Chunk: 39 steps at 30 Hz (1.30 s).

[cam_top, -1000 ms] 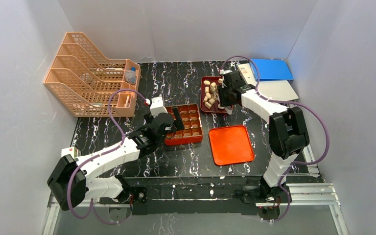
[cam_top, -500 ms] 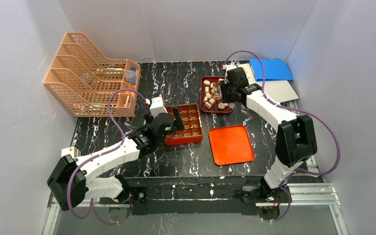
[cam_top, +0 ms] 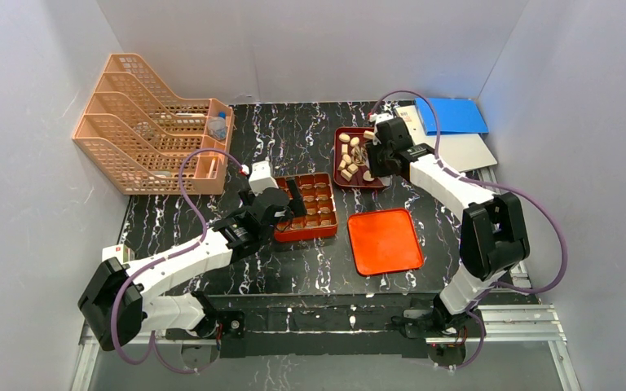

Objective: Pack the chocolate
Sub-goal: Pick up the fake chocolate from the plate.

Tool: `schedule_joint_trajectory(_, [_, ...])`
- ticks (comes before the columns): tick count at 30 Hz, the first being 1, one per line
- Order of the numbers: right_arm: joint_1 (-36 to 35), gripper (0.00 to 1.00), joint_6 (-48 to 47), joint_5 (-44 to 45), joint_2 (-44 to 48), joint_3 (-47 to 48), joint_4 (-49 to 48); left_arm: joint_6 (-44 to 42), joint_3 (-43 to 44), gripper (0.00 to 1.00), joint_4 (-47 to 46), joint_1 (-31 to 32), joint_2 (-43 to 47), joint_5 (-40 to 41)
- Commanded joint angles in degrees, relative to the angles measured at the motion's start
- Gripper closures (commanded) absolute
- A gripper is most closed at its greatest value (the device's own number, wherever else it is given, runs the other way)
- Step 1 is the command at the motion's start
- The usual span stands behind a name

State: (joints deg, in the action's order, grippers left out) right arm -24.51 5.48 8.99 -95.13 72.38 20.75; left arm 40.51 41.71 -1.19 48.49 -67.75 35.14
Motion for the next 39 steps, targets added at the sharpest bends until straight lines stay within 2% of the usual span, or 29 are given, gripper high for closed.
schedule_joint_trajectory(1, [-0.19, 0.77, -0.82, 0.86, -1.02, 1.91, -2.82, 0.17, 1.02, 0.02, 0.91, 0.03, 1.39, 2.33])
schedule_joint_trajectory(16, [-0.18, 0.56, -0.77, 0.38, -5.15, 4.94, -2.76, -0.14, 1.34, 0.02, 0.84, 0.03, 0.61, 2.21])
schedule_joint_trajectory(24, [-0.19, 0.51, -0.91, 0.57, -7.22, 5.54, -3.10, -0.11, 1.44, 0.02, 0.62, 0.03, -0.18, 2.00])
schedule_joint_trajectory(31, [-0.18, 0.52, -0.82, 0.34, -8.71, 6.15, -3.41, -0.27, 1.44, 0.02, 0.58, 0.03, -0.37, 2.16])
schedule_joint_trajectory(39, [-0.21, 0.61, -1.21, 0.64, -8.82, 5.93, -3.67, -0.06, 1.35, 0.02, 0.40, 0.03, -0.38, 2.20])
